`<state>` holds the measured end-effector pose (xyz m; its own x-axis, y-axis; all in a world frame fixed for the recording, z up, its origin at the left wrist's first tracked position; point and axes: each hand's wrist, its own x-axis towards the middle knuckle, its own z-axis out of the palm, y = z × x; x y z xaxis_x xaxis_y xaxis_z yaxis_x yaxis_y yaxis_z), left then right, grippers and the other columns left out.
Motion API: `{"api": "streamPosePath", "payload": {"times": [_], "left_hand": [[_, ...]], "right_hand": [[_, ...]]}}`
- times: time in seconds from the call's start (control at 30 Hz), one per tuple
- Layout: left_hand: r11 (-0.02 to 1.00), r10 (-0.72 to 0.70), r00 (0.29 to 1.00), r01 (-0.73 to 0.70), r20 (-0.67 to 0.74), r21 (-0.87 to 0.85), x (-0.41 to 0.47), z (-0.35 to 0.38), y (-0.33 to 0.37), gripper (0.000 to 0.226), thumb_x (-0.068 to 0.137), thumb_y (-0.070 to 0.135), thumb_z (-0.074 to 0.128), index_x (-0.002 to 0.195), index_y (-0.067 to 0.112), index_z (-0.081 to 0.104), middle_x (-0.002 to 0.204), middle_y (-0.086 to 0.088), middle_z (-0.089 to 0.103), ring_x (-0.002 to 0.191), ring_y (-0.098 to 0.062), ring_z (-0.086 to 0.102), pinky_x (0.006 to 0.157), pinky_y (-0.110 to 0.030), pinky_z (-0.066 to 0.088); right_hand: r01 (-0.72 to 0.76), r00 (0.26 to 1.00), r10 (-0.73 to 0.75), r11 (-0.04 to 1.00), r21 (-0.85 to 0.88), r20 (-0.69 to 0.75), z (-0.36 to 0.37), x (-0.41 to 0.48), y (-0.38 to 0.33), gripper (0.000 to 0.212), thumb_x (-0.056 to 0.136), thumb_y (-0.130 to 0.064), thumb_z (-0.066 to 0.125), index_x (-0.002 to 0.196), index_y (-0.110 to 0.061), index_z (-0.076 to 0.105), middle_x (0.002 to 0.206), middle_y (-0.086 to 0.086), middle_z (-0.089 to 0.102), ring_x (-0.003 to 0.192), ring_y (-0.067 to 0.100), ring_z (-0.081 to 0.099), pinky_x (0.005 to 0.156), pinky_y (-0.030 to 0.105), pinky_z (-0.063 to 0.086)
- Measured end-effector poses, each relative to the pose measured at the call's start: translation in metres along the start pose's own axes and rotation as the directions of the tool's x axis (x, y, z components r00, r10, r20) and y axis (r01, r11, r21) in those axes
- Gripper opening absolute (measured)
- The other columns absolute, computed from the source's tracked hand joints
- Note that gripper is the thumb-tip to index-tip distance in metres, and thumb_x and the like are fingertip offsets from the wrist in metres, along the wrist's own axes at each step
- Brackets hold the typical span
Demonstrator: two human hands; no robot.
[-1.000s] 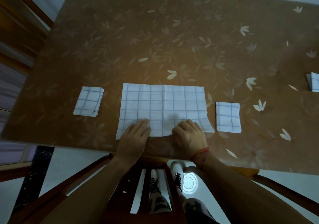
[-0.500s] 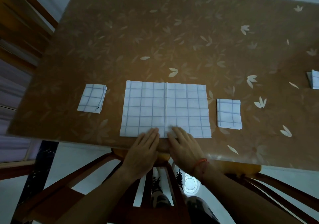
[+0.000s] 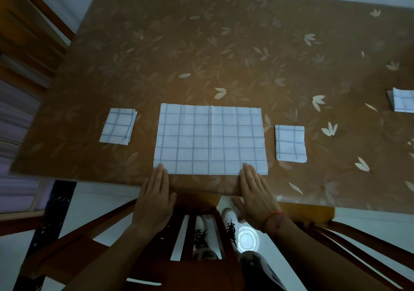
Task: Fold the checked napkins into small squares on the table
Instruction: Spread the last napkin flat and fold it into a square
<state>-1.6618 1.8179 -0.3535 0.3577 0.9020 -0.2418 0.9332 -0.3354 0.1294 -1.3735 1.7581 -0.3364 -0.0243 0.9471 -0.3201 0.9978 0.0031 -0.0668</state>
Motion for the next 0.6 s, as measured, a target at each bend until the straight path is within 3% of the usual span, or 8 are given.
{"api": "streamPosePath", "payload": {"times": [0.1, 0.2, 0.3, 0.4, 0.43, 0.53, 0.6], "left_hand": [[0.999, -0.018, 1.000, 0.018, 0.018, 0.029, -0.004, 0.000, -0.008, 0.071, 0.095, 0.045, 0.022, 0.147, -0.004, 0.023, 0.156, -0.021, 0.019, 0.146, -0.031, 0.016, 0.115, -0.049, 0.025], [0.999, -0.030, 0.999, 0.029, 0.034, 0.034, -0.006, 0.000, -0.007, 0.073, 0.094, 0.045, 0.022, 0.146, -0.005, 0.025, 0.155, -0.022, 0.020, 0.145, -0.032, 0.017, 0.115, -0.050, 0.025], [0.999, -0.054, 0.998, 0.053, 0.024, 0.010, -0.004, -0.004, 0.000, 0.073, 0.094, 0.045, 0.024, 0.145, -0.006, 0.029, 0.155, -0.023, 0.020, 0.145, -0.033, 0.018, 0.115, -0.051, 0.025], [0.997, -0.023, 1.000, 0.022, -0.007, -0.072, 0.003, -0.011, 0.015, 0.070, 0.094, 0.044, 0.024, 0.147, -0.001, 0.026, 0.157, -0.018, 0.017, 0.147, -0.028, 0.011, 0.116, -0.049, 0.022], [0.994, 0.003, 1.000, -0.005, -0.014, -0.109, 0.006, -0.013, 0.023, 0.070, 0.093, 0.044, 0.023, 0.148, 0.000, 0.026, 0.158, -0.016, 0.016, 0.147, -0.026, 0.010, 0.117, -0.046, 0.021], [0.973, 0.119, 0.993, -0.120, -0.017, -0.198, 0.017, -0.020, 0.051, 0.067, 0.093, 0.042, 0.024, 0.146, 0.002, 0.032, 0.158, -0.013, 0.021, 0.146, -0.022, 0.012, 0.117, -0.041, 0.022], [0.954, 0.200, 0.979, -0.201, -0.025, -0.225, 0.024, -0.023, 0.068, 0.063, 0.093, 0.039, 0.028, 0.143, 0.001, 0.039, 0.155, -0.013, 0.027, 0.145, -0.022, 0.019, 0.115, -0.041, 0.027]], "right_hand": [[-0.140, 0.990, 0.140, 0.990, 0.014, 0.011, 0.002, -0.009, 0.016, 0.081, 0.090, -0.055, 0.027, 0.143, 0.005, 0.031, 0.154, 0.021, 0.025, 0.142, 0.034, 0.026, 0.113, 0.046, 0.030], [-0.168, 0.986, 0.167, 0.986, 0.026, 0.020, 0.003, -0.012, 0.018, 0.082, 0.088, -0.055, 0.028, 0.141, 0.007, 0.034, 0.151, 0.023, 0.029, 0.140, 0.036, 0.031, 0.109, 0.047, 0.035], [-0.185, 0.983, 0.185, 0.978, 0.100, 0.011, -0.002, -0.008, 0.015, 0.084, 0.088, -0.057, 0.024, 0.144, 0.005, 0.028, 0.154, 0.022, 0.023, 0.143, 0.036, 0.025, 0.113, 0.045, 0.028], [-0.222, 0.974, 0.224, 0.946, 0.237, 0.016, -0.013, -0.003, 0.019, 0.064, 0.091, -0.049, 0.038, 0.138, -0.007, 0.043, 0.151, 0.017, 0.027, 0.135, 0.035, 0.033, 0.109, 0.043, 0.037], [-0.256, 0.965, 0.261, 0.918, 0.302, 0.025, -0.015, -0.001, 0.022, 0.054, 0.091, -0.043, 0.047, 0.133, -0.010, 0.048, 0.146, 0.015, 0.033, 0.129, 0.035, 0.039, 0.104, 0.043, 0.041], [-0.468, 0.874, 0.457, 0.695, 0.546, 0.167, -0.026, 0.004, 0.027, 0.046, 0.088, -0.030, 0.060, 0.130, -0.010, 0.053, 0.124, 0.012, 0.048, 0.125, 0.033, 0.045, 0.103, 0.046, 0.043], [-0.457, 0.872, 0.474, 0.695, 0.554, 0.125, -0.037, 0.015, 0.032, 0.045, 0.089, -0.036, 0.055, 0.128, -0.014, 0.054, 0.123, 0.009, 0.053, 0.120, 0.030, 0.049, 0.100, 0.045, 0.045]]}}
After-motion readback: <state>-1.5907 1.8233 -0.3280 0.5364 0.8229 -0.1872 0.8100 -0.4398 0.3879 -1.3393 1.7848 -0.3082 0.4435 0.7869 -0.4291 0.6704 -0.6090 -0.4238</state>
